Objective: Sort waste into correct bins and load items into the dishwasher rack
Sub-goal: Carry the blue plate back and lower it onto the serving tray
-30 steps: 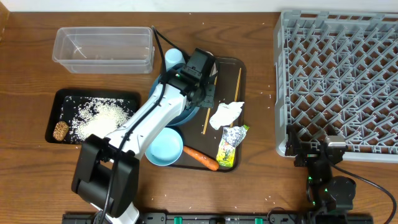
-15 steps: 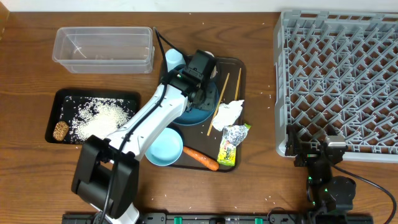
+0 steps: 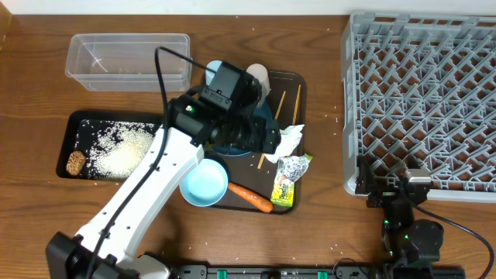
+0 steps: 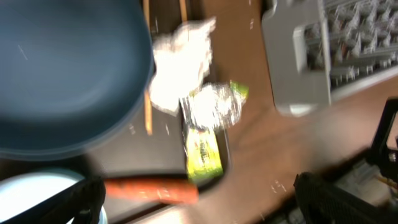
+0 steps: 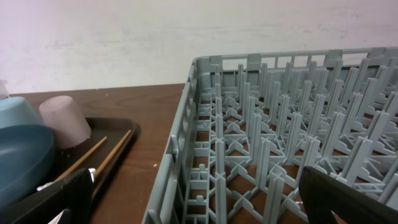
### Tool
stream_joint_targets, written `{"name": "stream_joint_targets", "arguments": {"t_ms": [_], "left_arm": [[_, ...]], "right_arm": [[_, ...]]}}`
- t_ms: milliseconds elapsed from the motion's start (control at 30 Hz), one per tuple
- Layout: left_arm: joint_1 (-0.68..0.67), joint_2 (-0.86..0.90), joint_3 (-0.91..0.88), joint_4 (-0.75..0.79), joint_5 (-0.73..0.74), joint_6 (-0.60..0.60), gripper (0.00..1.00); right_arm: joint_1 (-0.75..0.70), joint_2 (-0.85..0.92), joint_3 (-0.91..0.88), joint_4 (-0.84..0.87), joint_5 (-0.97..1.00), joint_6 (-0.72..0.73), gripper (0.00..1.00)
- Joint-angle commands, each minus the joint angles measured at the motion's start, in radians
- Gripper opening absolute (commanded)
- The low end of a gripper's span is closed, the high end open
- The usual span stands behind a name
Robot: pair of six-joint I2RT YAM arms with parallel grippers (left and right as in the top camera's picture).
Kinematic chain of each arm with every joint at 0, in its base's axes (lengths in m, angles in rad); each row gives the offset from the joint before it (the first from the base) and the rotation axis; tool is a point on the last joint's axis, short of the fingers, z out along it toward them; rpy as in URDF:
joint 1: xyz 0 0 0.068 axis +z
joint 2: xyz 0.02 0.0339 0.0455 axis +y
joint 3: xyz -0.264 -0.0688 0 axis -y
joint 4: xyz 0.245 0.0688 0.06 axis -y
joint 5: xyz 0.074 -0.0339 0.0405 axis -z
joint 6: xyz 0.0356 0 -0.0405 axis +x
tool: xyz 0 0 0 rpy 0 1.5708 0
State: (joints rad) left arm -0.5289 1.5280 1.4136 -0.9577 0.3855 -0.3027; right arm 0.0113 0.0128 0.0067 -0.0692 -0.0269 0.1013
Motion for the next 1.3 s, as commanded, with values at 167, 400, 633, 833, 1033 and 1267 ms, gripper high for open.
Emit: {"name": "stream_joint_targets", "arguments": {"t_ms": [167, 400, 633, 833, 1033, 1267], "left_arm": [[-0.068, 0.023, -0.120, -0.057, -0.006, -0.410, 0.98], [-0.172, 0.023, -0.241, -0.075, -0.257, -0.868, 0.98], [-0.189, 0.024, -0.349, 0.064, -0.283, -1.069, 0.98], [-0.189, 0.049, -0.418, 0.182, -0.282, -1.146, 0.98], [-0.191, 0.054, -0.464, 0.230, -0.266, -1.181, 0.98], [-0.203, 0.055, -0.527, 0.351, -0.262, -1.184, 1.00]], "right_arm": [[-0.017, -0.002, -0.001, -0.005, 0.000, -0.010, 0.99], [-0.017, -0.002, -0.001, -0.005, 0.000, -0.010, 0.99], [-0.017, -0.001, -0.001, -0.005, 0.000, -0.010, 0.99], [-0.017, -0.001, -0.001, -0.005, 0.000, -0.010, 0.99], [-0.017, -0.001, -0.001, -0.005, 0.000, -0.010, 0.99], [-0.017, -0.001, -0.001, -0.005, 0.000, -0.010, 0.99]]}}
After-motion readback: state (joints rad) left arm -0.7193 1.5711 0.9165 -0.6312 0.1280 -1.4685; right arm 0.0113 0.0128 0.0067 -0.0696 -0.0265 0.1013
